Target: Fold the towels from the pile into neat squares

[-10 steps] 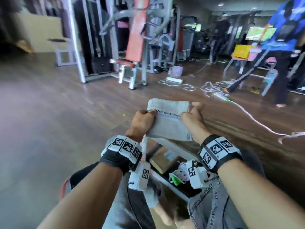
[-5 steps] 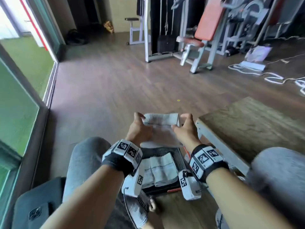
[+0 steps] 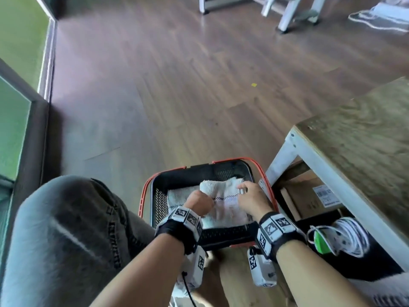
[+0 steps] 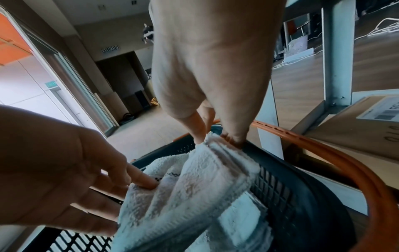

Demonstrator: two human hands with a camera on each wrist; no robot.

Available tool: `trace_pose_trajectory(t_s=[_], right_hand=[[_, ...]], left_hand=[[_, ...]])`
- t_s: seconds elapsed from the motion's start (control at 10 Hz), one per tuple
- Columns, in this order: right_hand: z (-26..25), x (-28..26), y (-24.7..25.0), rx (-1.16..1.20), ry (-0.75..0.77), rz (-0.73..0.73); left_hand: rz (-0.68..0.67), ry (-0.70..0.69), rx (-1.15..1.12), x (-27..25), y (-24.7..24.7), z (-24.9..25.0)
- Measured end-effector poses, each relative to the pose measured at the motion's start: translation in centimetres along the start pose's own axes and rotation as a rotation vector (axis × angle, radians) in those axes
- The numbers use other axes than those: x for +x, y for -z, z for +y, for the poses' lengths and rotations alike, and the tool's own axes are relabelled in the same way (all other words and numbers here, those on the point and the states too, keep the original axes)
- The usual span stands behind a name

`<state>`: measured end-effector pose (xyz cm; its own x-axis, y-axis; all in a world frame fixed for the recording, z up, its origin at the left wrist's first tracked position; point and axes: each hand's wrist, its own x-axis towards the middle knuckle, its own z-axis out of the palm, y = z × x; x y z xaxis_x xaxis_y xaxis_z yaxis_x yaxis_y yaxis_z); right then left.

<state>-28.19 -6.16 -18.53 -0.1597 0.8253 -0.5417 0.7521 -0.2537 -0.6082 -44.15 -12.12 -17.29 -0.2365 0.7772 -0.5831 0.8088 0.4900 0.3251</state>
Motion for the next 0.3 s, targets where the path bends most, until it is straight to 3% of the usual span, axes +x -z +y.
trace_pose_trajectory(t_s=[0.1, 0.3], right_hand=[[0.6, 1.4, -0.2, -0.001, -0.004, -0.037], [0.8, 3.5, -0.8, 0.025, 0.034, -0.089]], left_hand=[[0.038, -0.076, 0.041, 2.4, -1.1, -0.4], [-0.193, 0.164, -0.331, 4.1, -2.5, 0.8]])
